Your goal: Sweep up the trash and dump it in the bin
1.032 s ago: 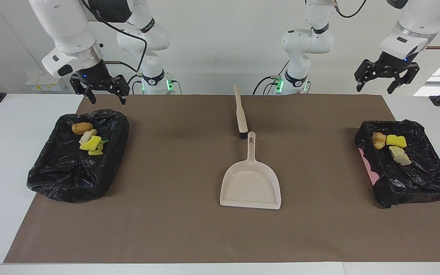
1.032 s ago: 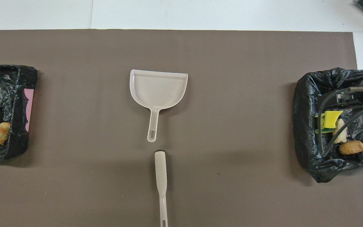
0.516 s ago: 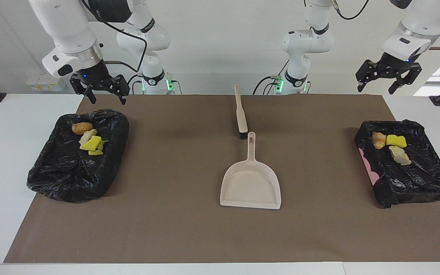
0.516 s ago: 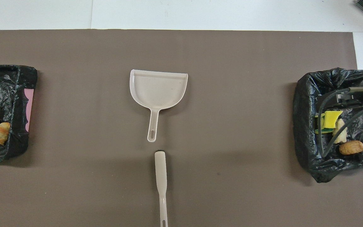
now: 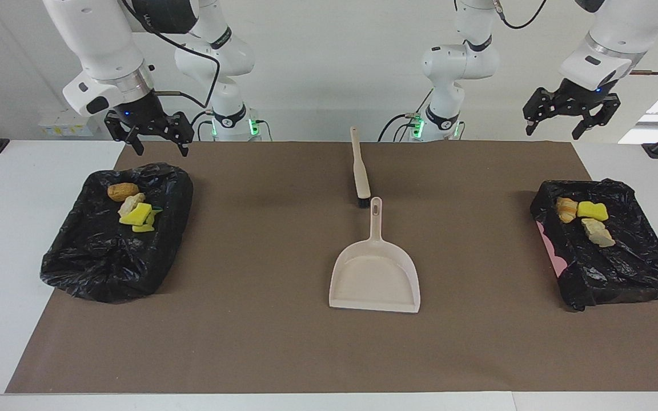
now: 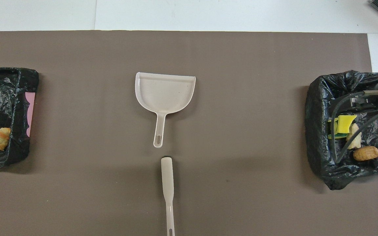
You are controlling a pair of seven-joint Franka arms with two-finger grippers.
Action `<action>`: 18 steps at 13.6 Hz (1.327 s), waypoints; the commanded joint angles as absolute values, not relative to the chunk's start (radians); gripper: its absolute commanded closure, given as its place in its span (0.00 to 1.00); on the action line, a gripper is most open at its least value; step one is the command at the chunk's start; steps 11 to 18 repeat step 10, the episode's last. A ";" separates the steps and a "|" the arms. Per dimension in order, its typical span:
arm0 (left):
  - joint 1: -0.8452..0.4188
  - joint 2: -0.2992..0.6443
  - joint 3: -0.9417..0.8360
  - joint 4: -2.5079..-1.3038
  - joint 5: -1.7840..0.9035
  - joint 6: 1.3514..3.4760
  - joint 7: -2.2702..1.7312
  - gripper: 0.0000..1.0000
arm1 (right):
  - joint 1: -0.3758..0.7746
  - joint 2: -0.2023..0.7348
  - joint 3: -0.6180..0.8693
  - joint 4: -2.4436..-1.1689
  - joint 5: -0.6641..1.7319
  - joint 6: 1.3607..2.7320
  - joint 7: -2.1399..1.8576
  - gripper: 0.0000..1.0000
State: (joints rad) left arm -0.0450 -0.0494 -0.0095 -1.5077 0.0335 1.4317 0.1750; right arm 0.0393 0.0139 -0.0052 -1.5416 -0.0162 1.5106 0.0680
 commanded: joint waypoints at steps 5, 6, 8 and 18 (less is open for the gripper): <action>0.009 -0.075 -0.046 -1.534 0.014 1.427 0.170 0.00 | 0.038 0.005 -0.011 -1.542 0.002 1.497 0.078 0.00; 0.009 -0.074 -0.046 -1.534 0.014 1.427 0.170 0.00 | 0.038 0.005 -0.011 -1.542 0.002 1.497 0.078 0.00; 0.009 -0.074 -0.046 -1.534 0.014 1.427 0.170 0.00 | 0.038 0.005 -0.011 -1.542 0.002 1.497 0.078 0.00; 0.009 -0.074 -0.046 -1.534 0.014 1.427 0.172 0.00 | 0.038 0.005 -0.011 -1.542 0.002 1.497 0.078 0.00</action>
